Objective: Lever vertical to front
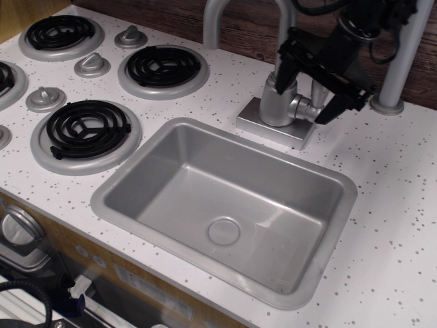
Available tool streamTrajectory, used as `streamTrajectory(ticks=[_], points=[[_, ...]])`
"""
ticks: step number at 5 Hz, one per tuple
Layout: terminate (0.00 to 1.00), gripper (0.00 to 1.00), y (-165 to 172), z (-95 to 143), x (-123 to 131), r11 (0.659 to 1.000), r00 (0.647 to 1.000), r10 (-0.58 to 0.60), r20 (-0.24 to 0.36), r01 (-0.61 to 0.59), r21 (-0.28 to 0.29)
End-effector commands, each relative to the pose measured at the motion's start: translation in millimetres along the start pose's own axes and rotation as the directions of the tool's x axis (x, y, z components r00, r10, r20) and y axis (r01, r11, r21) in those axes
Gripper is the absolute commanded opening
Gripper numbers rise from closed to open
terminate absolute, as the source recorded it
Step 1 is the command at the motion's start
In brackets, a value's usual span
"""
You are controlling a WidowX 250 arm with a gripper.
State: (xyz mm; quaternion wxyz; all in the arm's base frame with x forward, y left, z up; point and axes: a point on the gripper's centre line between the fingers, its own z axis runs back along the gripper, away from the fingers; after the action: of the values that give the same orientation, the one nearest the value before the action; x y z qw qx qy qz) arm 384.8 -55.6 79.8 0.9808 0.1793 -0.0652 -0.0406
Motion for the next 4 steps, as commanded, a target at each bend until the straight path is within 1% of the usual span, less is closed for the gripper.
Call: streamTrajectory(ticks=[1,2,4], points=[[0.0,1.0,11,40,20,1.0,0.988,0.002,0.154,0.002,-0.024],[0.0,1.0,13,39,27,0.999,0.986,-0.015,0.166,0.02,-0.025],[0.0,1.0,11,38,38,0.998,0.978,-0.035,0.205,0.046,-0.048]])
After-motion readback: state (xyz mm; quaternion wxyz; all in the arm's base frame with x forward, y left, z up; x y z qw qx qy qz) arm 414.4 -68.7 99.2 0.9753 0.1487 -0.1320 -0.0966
